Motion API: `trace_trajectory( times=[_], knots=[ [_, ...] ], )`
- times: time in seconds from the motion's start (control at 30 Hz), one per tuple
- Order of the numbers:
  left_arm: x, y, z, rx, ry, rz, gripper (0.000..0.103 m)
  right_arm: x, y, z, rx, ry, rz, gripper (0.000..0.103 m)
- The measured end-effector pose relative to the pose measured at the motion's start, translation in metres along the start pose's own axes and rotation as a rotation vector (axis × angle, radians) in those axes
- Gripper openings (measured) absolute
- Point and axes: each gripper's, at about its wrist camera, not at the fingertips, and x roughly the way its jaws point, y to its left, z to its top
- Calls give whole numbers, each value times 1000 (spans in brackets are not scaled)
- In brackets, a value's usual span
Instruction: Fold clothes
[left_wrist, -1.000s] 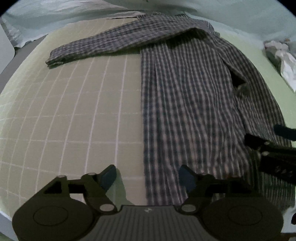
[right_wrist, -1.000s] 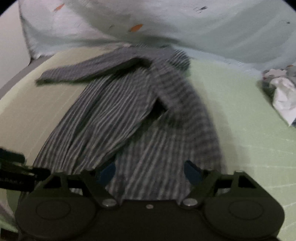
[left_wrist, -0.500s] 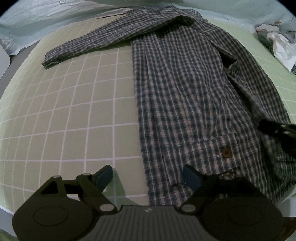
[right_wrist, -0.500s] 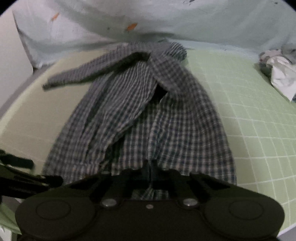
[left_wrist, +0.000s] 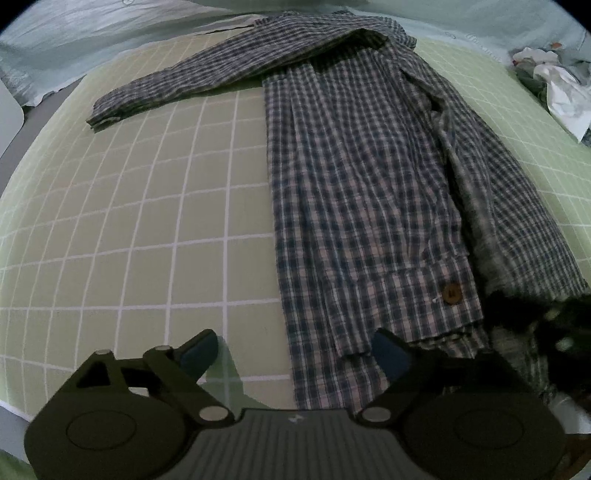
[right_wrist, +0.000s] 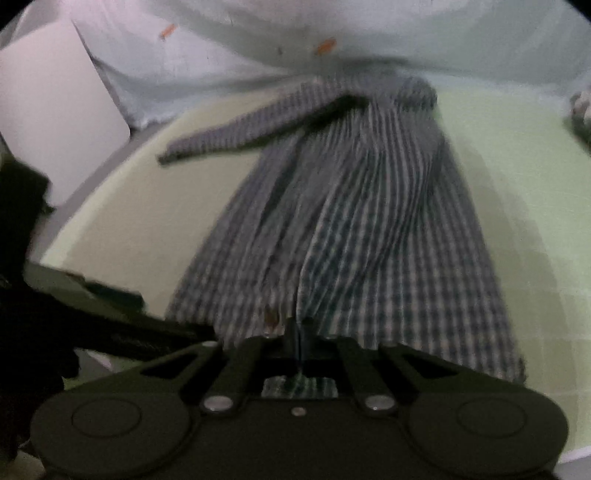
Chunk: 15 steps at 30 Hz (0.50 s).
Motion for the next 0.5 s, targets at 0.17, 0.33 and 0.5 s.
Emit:
trace_trajectory(
  times=[0.17,0.33,0.5],
  knots=[
    [2,-2,-4,4,10,1,101,3,-2,-5,12,32,15,18],
    [3,-3,-2,-3,27,1,102,-14,-3,2,7,-38,11,44],
    [4,-2,-1,-8,33,-6,103,-8,-12,11,26,-50,-43,47]
  ],
)
